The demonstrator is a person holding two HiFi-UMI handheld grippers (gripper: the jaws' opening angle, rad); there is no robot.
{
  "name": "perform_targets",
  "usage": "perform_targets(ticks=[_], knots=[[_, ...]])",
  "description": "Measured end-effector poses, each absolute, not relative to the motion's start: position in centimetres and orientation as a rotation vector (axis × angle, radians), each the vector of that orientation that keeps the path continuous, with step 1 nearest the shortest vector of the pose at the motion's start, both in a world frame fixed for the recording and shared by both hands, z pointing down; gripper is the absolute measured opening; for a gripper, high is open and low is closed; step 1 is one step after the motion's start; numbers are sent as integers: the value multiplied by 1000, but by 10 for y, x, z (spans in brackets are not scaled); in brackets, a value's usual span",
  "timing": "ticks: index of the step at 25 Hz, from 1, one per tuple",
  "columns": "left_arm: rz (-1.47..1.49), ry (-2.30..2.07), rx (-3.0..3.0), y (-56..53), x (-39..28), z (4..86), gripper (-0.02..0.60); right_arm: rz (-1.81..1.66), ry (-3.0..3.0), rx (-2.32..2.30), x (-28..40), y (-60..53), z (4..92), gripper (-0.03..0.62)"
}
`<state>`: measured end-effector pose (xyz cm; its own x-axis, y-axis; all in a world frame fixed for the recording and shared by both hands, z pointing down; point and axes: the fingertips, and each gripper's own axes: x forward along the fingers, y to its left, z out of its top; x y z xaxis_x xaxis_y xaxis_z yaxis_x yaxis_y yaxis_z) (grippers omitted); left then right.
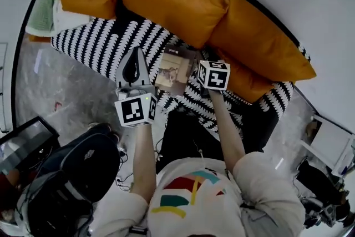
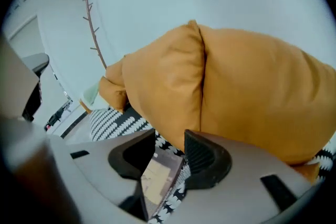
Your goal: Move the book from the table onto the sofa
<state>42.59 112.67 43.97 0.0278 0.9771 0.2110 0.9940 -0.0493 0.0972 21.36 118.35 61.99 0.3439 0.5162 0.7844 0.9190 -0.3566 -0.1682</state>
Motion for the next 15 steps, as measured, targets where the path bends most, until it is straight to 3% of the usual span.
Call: perform_targets(ticks=[4,6,7,15], knots=[[-249,-2151,-2200,1129,431,368,7,-719,-1346,-2107,225,1196,515,148],[-205,-2168,-2219,1124,429,331,6,-666,-1427,-2171,223,1194,459,33],[-184,-2175,-2230,1120,428,313,6,-631,-1461,-2209,222,1192,431,18],[-31,-2253,-2257,1092,412,222,6,-304,-1557,-2473,222,1162,260,14]])
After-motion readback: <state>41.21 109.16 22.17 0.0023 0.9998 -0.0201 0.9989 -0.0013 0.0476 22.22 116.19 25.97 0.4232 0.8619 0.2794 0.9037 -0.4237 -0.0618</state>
